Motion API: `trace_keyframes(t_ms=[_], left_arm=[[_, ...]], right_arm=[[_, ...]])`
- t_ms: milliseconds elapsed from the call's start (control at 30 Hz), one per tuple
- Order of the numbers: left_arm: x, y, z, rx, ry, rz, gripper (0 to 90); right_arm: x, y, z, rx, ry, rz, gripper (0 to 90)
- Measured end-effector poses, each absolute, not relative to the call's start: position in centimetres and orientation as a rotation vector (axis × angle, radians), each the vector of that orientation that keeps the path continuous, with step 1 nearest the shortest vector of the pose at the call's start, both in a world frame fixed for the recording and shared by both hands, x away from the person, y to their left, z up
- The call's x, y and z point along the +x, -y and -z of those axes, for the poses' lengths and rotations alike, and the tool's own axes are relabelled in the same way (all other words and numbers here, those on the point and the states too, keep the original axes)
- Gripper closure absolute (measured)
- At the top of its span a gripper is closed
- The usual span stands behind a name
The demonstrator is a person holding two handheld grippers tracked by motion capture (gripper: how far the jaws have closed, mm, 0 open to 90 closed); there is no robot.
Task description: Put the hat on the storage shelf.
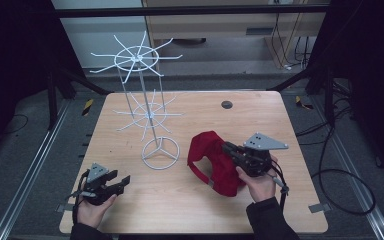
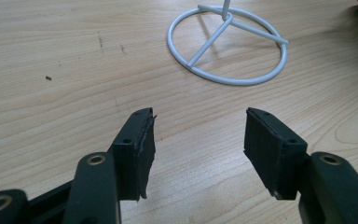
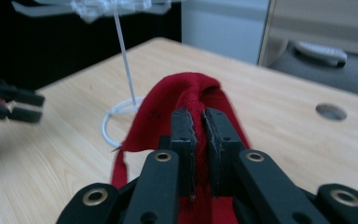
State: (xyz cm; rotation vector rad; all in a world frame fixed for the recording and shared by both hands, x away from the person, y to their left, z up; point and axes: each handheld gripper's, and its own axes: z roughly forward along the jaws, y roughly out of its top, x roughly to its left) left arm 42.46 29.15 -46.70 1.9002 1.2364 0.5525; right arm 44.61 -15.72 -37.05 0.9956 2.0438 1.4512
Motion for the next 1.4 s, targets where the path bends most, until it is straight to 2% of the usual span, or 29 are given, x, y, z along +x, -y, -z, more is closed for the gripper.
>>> trace_keyframes(t_ms=[267, 333, 433, 833, 1400], left_arm=[[42.5, -29.2, 46.8, 1.902, -1.241, -0.551, 42.4], [42.5, -29.2, 46.8, 1.901, -1.241, -0.549, 42.3], [42.5, -29.2, 46.8, 1.901, -1.241, -0.548, 42.3], [42.6, -29.1, 46.9, 1.910, -1.240, -0.550, 42.4], [42.7, -29.1, 47.0, 1.912, -1.239, -0.553, 41.6]], right_arm=[[44.5, 16.3, 33.2, 0.962, -1.936, -1.581, 83.6], [44.5, 16.3, 32.3, 0.943, -1.914, -1.597, 87.2], [44.5, 16.4, 31.1, 0.934, -1.890, -1.612, 87.3], [44.7, 16.7, 28.6, 0.955, -1.807, -1.577, 87.6], [46.8, 16.2, 21.9, 0.976, -1.509, -1.599, 87.6]])
